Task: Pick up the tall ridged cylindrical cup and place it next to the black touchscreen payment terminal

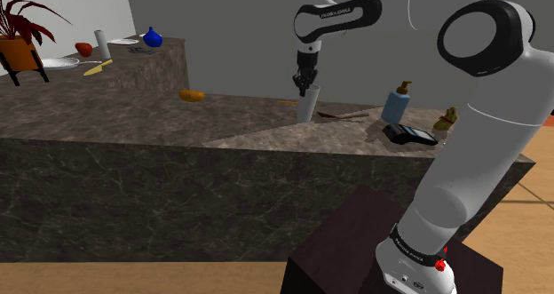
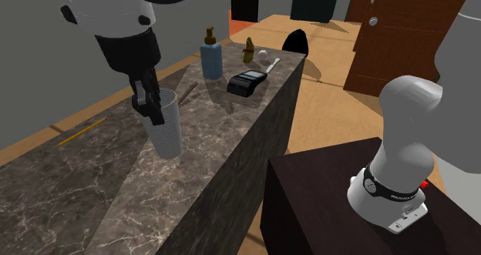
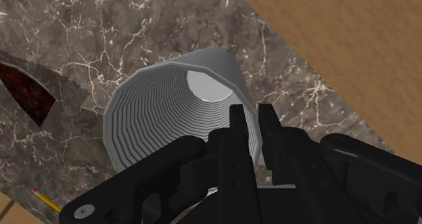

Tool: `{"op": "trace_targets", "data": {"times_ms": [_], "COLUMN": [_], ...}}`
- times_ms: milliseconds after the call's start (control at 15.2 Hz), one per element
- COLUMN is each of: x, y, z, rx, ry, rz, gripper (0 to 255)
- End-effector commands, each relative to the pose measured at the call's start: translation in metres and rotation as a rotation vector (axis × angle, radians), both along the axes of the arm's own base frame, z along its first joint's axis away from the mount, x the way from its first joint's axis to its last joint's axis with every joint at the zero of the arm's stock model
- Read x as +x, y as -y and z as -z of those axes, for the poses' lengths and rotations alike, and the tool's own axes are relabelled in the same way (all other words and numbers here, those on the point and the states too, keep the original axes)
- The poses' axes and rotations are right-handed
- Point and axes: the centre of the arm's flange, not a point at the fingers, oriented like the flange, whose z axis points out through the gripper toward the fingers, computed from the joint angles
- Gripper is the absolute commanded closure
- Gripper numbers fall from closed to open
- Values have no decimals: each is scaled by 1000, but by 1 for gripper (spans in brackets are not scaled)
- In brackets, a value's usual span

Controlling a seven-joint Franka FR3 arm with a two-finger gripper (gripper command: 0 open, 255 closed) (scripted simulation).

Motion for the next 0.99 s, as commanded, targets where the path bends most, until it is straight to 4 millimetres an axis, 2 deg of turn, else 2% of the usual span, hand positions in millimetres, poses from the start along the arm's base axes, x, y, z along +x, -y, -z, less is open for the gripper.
{"op": "trace_targets", "data": {"times_ms": [0, 924], "x": [0, 0], "y": [0, 0], "z": [-12, -86], "rx": [0, 0], "ry": [0, 0], "rz": [0, 0], "gripper": [255, 255]}}
